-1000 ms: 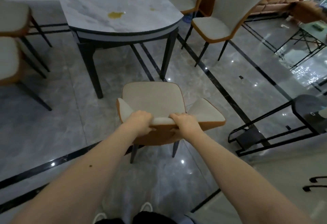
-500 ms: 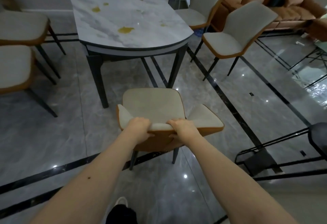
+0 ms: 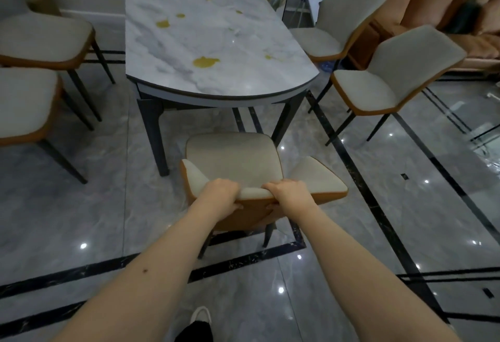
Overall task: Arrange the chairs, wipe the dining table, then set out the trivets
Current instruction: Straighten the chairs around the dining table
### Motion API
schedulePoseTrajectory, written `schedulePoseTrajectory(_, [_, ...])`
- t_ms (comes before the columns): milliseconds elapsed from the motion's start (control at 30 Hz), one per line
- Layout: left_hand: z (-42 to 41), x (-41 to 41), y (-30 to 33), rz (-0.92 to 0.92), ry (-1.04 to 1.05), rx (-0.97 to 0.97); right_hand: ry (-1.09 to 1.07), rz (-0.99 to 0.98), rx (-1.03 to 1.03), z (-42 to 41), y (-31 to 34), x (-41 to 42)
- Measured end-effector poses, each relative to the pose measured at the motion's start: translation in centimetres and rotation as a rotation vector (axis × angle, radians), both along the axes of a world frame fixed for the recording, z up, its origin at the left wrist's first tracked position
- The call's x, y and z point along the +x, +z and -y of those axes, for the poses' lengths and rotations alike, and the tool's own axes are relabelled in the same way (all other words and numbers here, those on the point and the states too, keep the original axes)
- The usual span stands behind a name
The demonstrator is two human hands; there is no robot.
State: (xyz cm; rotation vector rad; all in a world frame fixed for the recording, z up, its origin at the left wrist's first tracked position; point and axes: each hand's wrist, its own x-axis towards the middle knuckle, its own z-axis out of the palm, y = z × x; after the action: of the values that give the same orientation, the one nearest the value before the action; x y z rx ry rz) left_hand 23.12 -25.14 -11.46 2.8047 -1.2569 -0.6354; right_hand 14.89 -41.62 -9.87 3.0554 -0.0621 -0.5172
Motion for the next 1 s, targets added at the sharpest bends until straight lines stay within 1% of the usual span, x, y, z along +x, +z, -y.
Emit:
schedulePoseTrajectory(200, [1.4, 6.5, 0.4, -0.023, 0.057, 0.043, -0.009, 0.021, 0.063, 1.1, -0.2, 6.3])
schedulePoseTrajectory(300, [2.0, 8.4, 0.5, -0.022, 0.1, 0.052, -0.019, 0.037, 0.093, 1.7, -0.6, 8.5])
schedulePoseTrajectory(433, [3.1, 9.1, 0.9, -0.05, 0.168, 0.078, -0.027, 0.03, 0.132, 2.6, -1.1, 9.8])
schedulePoseTrajectory(567, [5.4, 8.2, 2.4, -0.082, 0.256, 0.198, 0.026, 0.01, 0.162, 3.9, -0.9, 9.8])
schedulePoseTrajectory(633, [7.3, 7.4, 3.1, -0.116, 0.306, 0.217, 0.044, -0.008, 0.187, 5.0, -0.3, 9.5])
schedulePoseTrajectory(767, [13.3, 5.3, 4.8, -0.212, 0.374, 0.14, -0.002, -0.049, 0.258, 10.7, 1.1, 7.4])
schedulePoseTrajectory(833, [17.1, 4.1, 5.7, -0.292, 0.413, 0.1, 0.005, -0.053, 0.228, 14.5, 1.7, 5.8])
schedulePoseTrajectory(933, [22.8, 2.2, 6.8, -0.379, 0.437, 0.02, -0.034, 0.022, 0.222, 20.3, 2.9, 3.3])
schedulePoseTrajectory(1000, [27.1, 0.5, 7.8, -0.391, 0.42, -0.042, -0.078, 0.058, 0.233, 24.8, 3.7, 1.5])
